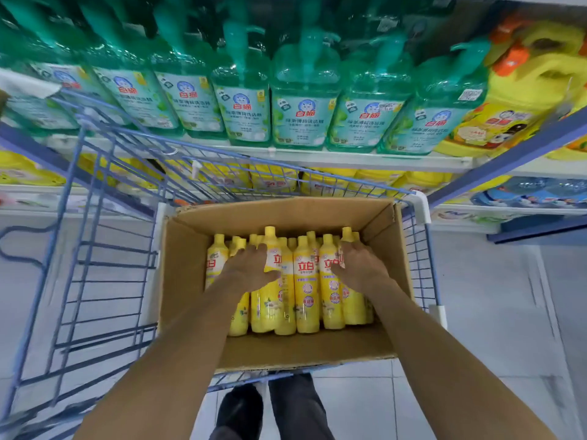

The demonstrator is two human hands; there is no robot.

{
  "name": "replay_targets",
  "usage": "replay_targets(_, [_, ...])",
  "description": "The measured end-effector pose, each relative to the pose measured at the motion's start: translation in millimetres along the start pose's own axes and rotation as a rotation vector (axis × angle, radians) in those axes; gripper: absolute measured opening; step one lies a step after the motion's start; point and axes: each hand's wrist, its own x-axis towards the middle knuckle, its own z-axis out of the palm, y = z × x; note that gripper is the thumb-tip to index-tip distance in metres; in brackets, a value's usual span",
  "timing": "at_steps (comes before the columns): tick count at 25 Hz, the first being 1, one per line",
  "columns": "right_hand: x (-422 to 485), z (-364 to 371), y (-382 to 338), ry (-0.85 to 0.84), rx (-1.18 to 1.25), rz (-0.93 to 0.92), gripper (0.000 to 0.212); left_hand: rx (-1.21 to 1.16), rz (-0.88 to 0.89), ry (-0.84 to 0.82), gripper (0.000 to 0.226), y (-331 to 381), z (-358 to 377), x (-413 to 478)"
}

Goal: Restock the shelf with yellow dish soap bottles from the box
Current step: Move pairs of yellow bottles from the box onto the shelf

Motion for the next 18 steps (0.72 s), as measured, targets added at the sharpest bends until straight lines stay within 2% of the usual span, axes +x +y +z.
replay_targets(4, [37, 10, 21, 0.021, 0.056, 0.011, 0.062, -0.059, -0.088, 0.041, 0.073, 18, 6, 36])
replay_targets(8, [65, 24, 25, 0.049, 0.18, 0.108, 0.061, -0.188, -0.186, 0.088, 0.067, 17, 19, 57])
replay_targets(12, [83, 28, 29, 0.091, 0.277, 0.192, 0.057, -0.408, -0.268, 0.124, 0.07, 11, 17, 75])
replay_targets(16, [86, 23, 31, 0.046, 0.404, 0.225, 0.056, -0.631, -0.345, 0.191, 0.078, 15, 14, 71])
replay_targets(18, [77, 16, 31, 0.002, 0.426, 0.215, 0.061, -0.685, -0.338, 0.219, 0.07, 20, 10, 61])
